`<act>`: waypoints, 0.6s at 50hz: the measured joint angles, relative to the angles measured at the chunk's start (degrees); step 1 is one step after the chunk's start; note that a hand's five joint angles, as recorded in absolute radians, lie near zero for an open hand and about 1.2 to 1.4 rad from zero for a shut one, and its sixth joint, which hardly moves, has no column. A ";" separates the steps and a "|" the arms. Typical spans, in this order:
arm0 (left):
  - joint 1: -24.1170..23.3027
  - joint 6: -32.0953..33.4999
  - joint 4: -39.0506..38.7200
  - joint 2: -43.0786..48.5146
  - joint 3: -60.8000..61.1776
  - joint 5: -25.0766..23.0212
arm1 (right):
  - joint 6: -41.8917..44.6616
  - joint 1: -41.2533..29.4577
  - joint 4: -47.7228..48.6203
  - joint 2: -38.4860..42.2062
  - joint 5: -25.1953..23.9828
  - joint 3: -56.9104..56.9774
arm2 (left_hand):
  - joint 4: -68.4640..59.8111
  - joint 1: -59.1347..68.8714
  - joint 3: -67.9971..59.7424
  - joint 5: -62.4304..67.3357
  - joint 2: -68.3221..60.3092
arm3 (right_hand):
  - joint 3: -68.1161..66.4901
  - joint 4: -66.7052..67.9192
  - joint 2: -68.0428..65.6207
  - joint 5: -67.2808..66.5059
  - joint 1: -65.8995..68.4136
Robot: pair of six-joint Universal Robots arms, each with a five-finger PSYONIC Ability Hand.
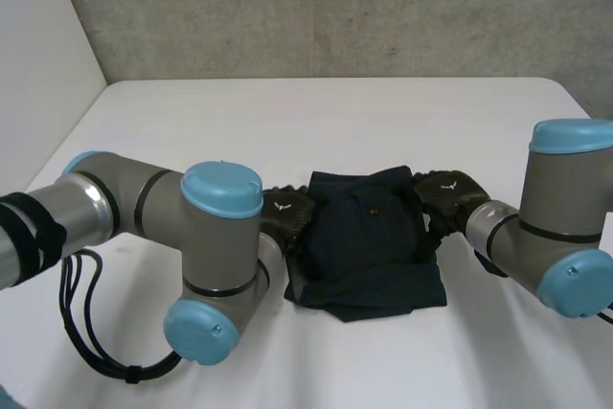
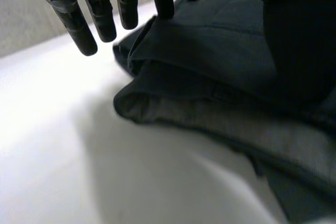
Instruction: Fold the shorts.
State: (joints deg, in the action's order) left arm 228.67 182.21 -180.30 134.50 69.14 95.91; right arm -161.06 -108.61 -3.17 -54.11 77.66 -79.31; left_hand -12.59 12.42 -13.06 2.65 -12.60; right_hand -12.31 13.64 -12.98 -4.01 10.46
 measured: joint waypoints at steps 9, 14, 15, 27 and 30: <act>0.00 3.73 3.36 -1.95 -0.24 3.09 | 2.61 -0.76 -0.12 -1.77 2.26 0.78 | 0.00 -0.08 0.00 0.00 0.00 | 0.00 0.00 2.00 0.00 -2.52; 0.22 5.38 3.35 -9.92 -0.18 3.32 | 1.43 -2.61 0.35 -8.21 2.26 1.63 | 0.00 -0.17 0.00 0.00 0.00 | 0.00 0.00 2.00 0.17 -2.52; 0.40 5.46 3.32 -11.76 -0.16 3.31 | 1.11 -2.85 0.42 -9.28 2.44 1.90 | 0.00 -0.18 0.00 0.00 0.00 | 0.00 0.00 2.00 0.18 -2.52; 8.87 4.81 12.31 -33.43 -1.37 3.17 | -7.83 -2.79 -4.68 -22.59 12.99 10.72 | 0.00 -0.18 0.00 -0.01 0.00 | 0.00 0.00 2.00 0.17 -2.52; 10.94 4.06 16.65 -35.39 -1.92 2.97 | -8.49 -2.68 -7.40 -23.23 14.32 11.98 | 0.00 -0.19 0.00 0.00 0.00 | 0.00 0.00 2.00 0.18 -2.52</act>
State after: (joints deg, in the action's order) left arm 239.61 186.27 -163.66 99.12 67.22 98.87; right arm -169.55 -111.30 -10.58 -77.34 91.98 -67.33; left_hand -12.58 12.23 -13.06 2.65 -12.59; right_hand -12.31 13.64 -10.98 -3.83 7.94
